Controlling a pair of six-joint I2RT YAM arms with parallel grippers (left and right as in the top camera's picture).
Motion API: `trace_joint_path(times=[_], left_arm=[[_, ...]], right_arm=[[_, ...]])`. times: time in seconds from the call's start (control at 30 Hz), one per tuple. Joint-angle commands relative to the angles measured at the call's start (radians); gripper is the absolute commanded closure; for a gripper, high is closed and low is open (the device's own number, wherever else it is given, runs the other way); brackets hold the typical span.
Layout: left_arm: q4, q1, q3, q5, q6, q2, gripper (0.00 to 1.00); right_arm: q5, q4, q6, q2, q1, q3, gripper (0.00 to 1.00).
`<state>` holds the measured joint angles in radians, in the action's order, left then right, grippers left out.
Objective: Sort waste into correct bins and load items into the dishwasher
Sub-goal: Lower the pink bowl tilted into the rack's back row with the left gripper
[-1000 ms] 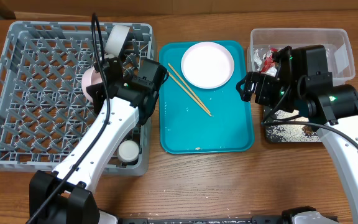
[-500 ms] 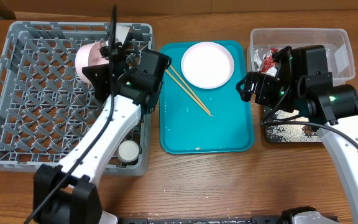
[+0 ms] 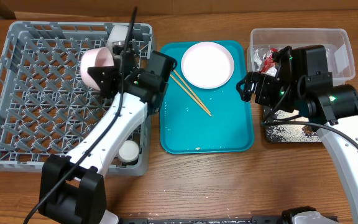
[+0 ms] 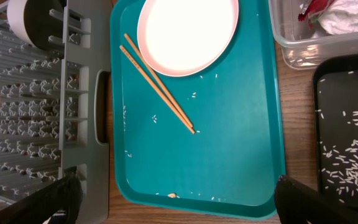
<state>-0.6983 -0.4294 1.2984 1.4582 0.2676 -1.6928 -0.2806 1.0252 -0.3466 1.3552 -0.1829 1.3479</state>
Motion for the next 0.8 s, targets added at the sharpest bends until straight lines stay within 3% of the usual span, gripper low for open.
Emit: trace_joint_path(times=[0.0,0.27,0.47,0.77], left_arm=[[0.022,-0.011,-0.001,0.040,-0.017,-0.002,0.96],[0.018,-0.011,-0.001,0.034,-0.079,-0.002,0.96],[0.018,-0.009,-0.001,0.038,-0.213,-0.002,0.96],[0.019,-0.009,-0.001,0.046,-0.258,-0.002,0.96]], right_arm=[[0.011,-0.002,0.003,-0.003,0.001,0.000,0.00],[0.011,-0.002,0.003,-0.003,0.001,0.000,0.00],[0.011,-0.002,0.003,-0.003,0.001,0.000,0.00],[0.011,-0.002,0.003,-0.003,0.001,0.000,0.00]])
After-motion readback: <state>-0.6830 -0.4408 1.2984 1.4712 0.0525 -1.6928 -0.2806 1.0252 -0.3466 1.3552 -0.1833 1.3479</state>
